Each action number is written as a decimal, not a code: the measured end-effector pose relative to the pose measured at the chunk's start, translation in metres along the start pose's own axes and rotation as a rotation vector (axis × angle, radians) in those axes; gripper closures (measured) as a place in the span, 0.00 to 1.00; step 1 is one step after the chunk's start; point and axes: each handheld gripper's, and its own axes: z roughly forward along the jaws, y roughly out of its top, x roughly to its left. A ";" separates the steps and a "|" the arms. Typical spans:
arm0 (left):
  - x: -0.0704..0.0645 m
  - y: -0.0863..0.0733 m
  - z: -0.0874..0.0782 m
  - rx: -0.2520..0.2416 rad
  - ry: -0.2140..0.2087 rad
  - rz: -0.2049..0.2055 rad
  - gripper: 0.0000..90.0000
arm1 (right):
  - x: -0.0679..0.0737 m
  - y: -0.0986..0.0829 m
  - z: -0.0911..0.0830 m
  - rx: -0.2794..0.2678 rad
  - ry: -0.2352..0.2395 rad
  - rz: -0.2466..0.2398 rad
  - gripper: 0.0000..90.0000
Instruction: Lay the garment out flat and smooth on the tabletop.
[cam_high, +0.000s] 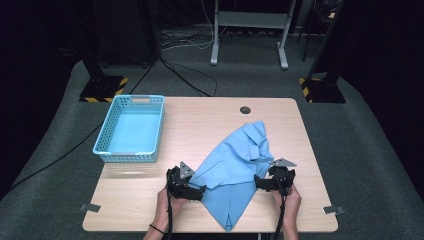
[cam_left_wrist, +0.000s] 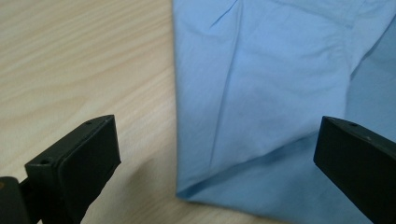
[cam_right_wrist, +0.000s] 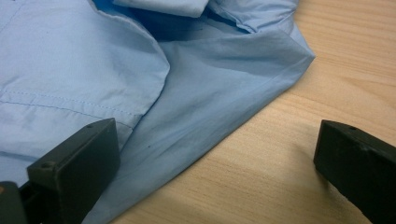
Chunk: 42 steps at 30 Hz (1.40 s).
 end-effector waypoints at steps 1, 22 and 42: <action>-0.001 0.003 0.000 -0.002 -0.004 0.005 0.00 | 0.000 0.000 0.000 0.000 0.000 0.000 0.00; -0.034 0.046 0.034 0.029 -0.087 0.129 0.00 | 0.000 0.000 0.000 0.000 0.005 -0.009 0.00; -0.068 0.062 0.069 0.105 -0.141 0.237 0.11 | -0.007 -0.002 -0.002 -0.003 -0.054 0.057 0.00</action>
